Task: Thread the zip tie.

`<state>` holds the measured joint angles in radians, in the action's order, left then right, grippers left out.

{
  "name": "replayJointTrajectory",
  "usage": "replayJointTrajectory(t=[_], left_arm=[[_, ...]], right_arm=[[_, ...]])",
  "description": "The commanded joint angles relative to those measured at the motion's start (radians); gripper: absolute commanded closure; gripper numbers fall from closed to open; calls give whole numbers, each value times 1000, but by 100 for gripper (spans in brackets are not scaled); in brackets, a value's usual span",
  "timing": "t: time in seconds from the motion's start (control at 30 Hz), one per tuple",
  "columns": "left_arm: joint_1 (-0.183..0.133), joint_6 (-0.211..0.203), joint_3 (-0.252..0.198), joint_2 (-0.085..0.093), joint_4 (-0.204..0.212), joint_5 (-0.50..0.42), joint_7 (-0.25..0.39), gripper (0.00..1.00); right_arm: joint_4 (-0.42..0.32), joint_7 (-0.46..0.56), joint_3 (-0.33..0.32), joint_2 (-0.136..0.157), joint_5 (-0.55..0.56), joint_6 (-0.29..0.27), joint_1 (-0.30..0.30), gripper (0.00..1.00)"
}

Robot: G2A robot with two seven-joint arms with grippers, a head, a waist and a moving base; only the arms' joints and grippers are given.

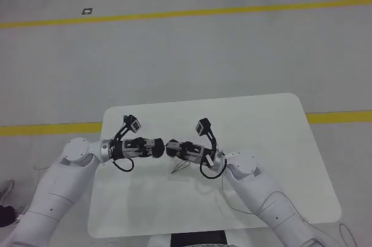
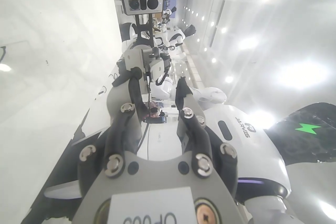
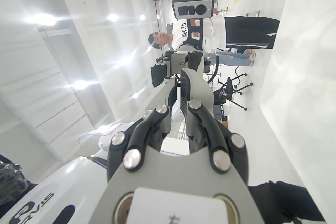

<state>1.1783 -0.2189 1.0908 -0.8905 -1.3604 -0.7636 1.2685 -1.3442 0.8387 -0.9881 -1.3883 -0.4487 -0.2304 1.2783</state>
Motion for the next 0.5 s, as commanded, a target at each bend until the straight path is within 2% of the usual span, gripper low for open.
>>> replayJointTrajectory(t=[0.0, 0.47], left_arm=[[0, 1, 0, 0, 0, 2, 0, 77], [-1, 6, -1, -1, 3, 17, -3, 87]], right_arm=[[2, -3, 3, 0, 1, 2, -2, 100], [2, -16, 10, 4, -4, -5, -5, 100]])
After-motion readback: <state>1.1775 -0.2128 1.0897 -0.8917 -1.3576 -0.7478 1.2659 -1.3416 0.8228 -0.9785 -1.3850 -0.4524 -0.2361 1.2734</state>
